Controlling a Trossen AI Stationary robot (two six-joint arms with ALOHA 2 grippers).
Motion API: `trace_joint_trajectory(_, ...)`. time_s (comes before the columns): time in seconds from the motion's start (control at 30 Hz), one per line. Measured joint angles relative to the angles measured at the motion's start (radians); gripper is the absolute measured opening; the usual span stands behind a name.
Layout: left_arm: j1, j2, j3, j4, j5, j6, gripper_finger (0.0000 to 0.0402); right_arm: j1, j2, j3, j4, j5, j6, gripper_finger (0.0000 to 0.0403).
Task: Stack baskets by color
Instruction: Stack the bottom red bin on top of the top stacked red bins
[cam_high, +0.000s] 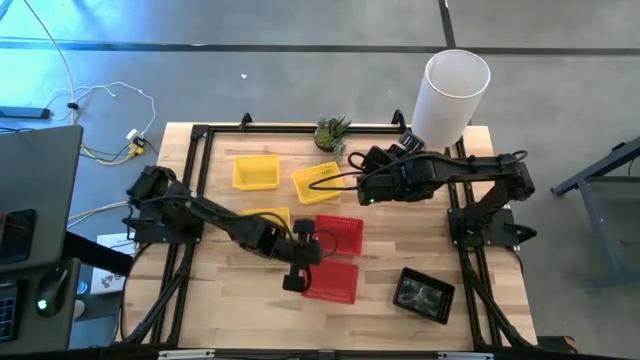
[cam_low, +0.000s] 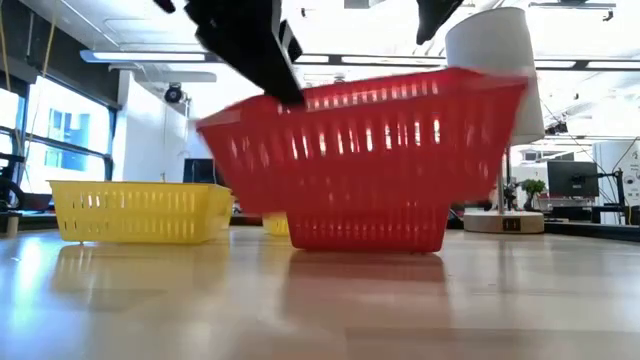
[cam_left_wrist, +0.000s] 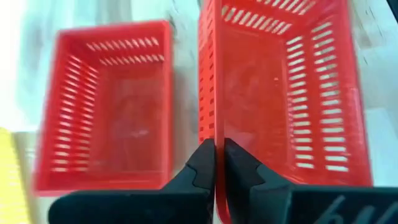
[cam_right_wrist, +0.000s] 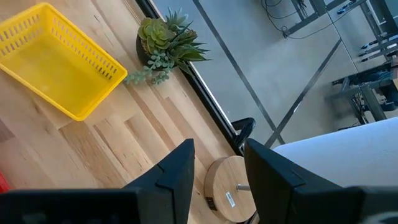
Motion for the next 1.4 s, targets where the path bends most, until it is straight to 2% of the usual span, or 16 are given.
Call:
trace_joint_trajectory(0.37,0.166,-0.096,0.026,-0.056,0.002,0.157,0.0000,-0.053,0.000,0.000,0.001,0.000,-0.008,0.0126)
trace_joint_trajectory(0.57,0.235,-0.100,0.027,-0.051,0.006,0.232,0.0000,-0.100,0.000,0.000,0.007,-0.002,-0.022,0.0126)
trace_joint_trajectory(0.73,0.285,-0.100,0.027,-0.053,0.100,0.246,0.0000,-0.133,0.000,0.000,0.008,-0.003,-0.023,0.0126)
trace_joint_trajectory(1.07,0.329,-0.099,0.027,-0.051,0.168,0.265,0.0000,-0.165,0.000,0.000,0.016,-0.004,-0.023,0.0126)
trace_joint_trajectory(1.4,0.335,-0.054,0.026,-0.030,0.172,0.265,0.0000,-0.165,0.000,0.000,0.026,-0.040,-0.023,0.0126)
